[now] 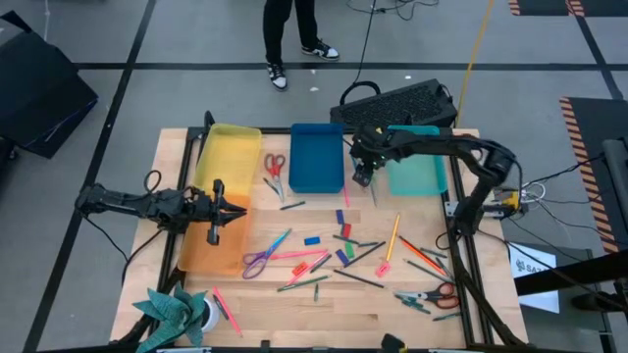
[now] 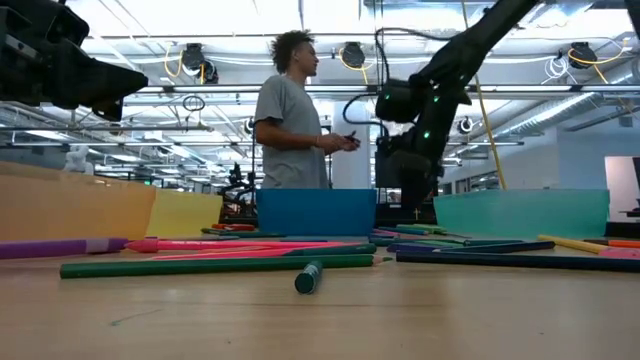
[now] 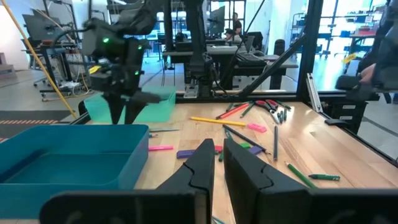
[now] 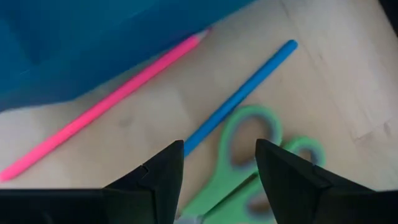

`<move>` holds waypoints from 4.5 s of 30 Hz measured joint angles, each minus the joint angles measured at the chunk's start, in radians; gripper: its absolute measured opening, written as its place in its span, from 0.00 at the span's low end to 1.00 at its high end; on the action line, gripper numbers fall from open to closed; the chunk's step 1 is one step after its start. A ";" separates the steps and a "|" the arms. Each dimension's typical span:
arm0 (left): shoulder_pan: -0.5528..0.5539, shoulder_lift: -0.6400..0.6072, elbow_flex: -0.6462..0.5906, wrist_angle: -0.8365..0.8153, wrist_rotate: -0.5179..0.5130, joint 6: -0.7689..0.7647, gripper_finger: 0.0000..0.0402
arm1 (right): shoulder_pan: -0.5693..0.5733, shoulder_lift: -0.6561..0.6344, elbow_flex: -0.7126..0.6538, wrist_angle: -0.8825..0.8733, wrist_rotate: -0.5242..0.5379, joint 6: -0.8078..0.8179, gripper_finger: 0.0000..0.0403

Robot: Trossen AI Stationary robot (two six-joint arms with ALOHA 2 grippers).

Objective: Sort crayons/erasers/pens/pencils in bins
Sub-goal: Put the green scissors into the light blue bin, then put the black scissors into the light blue bin

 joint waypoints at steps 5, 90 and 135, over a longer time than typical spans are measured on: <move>0.000 0.000 0.000 0.000 0.000 0.000 0.10 | -0.050 0.057 0.047 0.001 0.067 -0.094 0.47; 0.000 0.000 0.000 0.000 0.000 0.000 0.10 | -0.452 -0.034 0.101 -0.321 0.184 -0.446 0.08; 0.000 0.000 0.000 0.000 0.000 0.000 0.10 | 1.286 -0.274 0.101 -0.805 0.130 0.833 0.38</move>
